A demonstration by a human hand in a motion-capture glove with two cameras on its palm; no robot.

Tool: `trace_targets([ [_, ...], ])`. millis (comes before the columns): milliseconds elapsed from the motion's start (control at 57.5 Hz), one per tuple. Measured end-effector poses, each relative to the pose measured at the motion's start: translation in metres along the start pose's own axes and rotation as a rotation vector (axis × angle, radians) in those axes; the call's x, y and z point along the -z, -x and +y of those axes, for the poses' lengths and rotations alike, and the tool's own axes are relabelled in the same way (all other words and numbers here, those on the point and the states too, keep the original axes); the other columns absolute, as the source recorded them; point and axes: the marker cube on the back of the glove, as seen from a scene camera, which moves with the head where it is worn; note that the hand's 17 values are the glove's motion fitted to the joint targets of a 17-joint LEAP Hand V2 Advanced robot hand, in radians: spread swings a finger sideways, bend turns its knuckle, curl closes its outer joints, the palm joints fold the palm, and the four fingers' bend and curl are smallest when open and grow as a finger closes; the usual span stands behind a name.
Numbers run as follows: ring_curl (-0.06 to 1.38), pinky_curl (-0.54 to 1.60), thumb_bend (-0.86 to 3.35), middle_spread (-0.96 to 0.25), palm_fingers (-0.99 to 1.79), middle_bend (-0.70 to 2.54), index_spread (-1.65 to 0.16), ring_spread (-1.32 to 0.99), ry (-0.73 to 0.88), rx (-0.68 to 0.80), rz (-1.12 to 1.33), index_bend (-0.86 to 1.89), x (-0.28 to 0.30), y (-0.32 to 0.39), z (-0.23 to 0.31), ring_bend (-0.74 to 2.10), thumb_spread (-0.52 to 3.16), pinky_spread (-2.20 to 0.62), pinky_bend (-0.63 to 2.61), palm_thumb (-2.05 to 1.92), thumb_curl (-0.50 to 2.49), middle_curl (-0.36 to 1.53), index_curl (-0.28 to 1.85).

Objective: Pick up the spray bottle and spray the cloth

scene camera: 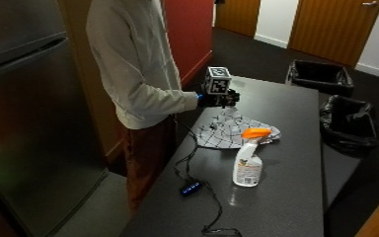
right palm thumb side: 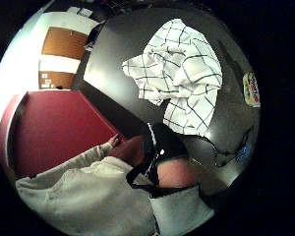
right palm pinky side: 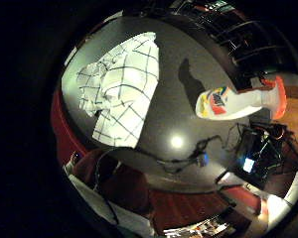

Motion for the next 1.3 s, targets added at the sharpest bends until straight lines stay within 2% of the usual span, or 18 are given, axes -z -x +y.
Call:
trace_targets([
  [87,0.04,0.11,0.25,-0.05,0.06,0.2,-0.31,-0.01,0.006,-0.011,0.005,0.19,0.0,-0.003,0.003,0.18,0.62,0.14,0.33,0.49,0.15,0.08,0.1],
  [209,0.07,0.16,0.2,-0.06,0.04,0.2,-0.39,-0.01,-0.007,-0.043,0.02,0.19,-0.003,-0.003,0.005,0.19,0.83,0.17,0.33,0.52,0.2,0.14,0.16],
  [591,0.13,0.25,0.05,-0.07,0.02,0.19,-0.44,-0.01,-0.06,-0.086,-0.003,0.18,-0.001,-0.021,0.034,0.19,0.99,0.2,0.32,0.63,0.32,0.23,0.25],
  [904,0.17,0.28,-0.02,-0.07,0.04,0.2,-0.44,-0.02,-0.267,-0.207,-0.078,0.18,0.015,-0.07,0.072,0.19,1.0,0.2,0.28,0.68,0.37,0.27,0.29],
  [1078,0.19,0.3,-0.02,-0.07,0.08,0.21,-0.42,-0.03,-0.431,-0.339,-0.154,0.15,0.024,-0.115,0.094,0.21,1.01,0.2,0.28,0.68,0.38,0.29,0.29],
  [1304,0.22,0.32,-0.02,-0.06,0.1,0.21,-0.39,-0.05,-0.55,-0.484,-0.254,0.13,0.028,-0.166,0.114,0.24,1.01,0.2,0.31,0.69,0.39,0.31,0.27],
])
